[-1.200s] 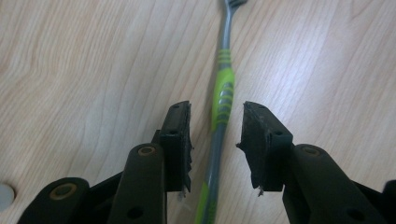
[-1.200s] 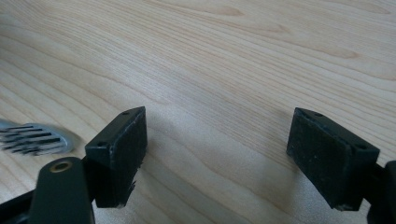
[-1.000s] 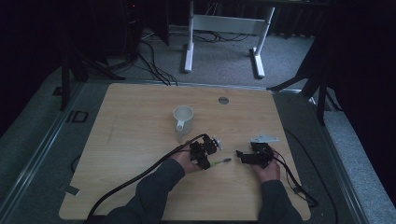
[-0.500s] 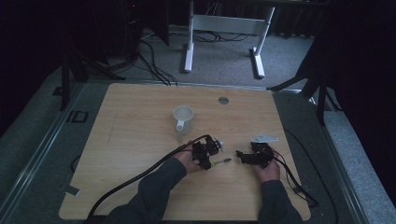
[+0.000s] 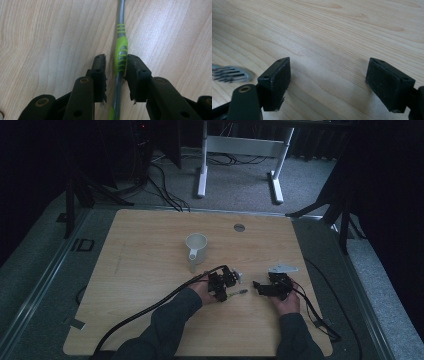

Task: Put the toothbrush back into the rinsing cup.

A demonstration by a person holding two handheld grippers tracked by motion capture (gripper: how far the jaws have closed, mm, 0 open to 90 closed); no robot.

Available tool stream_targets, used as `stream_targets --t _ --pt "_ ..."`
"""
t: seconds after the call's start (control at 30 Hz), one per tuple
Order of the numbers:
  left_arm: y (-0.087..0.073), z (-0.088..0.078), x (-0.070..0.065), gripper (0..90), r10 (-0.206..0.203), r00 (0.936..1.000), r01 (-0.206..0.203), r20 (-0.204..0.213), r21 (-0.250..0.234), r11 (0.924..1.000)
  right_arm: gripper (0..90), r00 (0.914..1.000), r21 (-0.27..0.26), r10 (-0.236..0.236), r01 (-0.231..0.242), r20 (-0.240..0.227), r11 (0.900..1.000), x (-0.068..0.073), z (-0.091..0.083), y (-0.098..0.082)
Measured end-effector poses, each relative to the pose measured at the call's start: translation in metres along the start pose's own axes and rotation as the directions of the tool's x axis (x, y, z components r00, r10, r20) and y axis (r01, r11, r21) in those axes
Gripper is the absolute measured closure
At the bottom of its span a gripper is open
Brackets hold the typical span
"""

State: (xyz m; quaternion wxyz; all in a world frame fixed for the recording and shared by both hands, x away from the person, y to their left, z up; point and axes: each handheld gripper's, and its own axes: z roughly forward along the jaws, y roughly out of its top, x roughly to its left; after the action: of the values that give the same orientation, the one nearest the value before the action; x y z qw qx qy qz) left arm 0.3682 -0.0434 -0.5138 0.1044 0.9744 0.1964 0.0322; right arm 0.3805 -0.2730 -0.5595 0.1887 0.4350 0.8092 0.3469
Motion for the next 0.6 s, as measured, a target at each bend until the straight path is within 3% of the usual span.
stream_targets --t 0.6 --pt "0.004 0.004 -0.0002 75.5 0.007 0.9999 -0.007 0.015 0.015 0.9999 19.7 1.0 0.0 0.001 -0.001 0.0 1.0 0.0001 0.0 0.0"
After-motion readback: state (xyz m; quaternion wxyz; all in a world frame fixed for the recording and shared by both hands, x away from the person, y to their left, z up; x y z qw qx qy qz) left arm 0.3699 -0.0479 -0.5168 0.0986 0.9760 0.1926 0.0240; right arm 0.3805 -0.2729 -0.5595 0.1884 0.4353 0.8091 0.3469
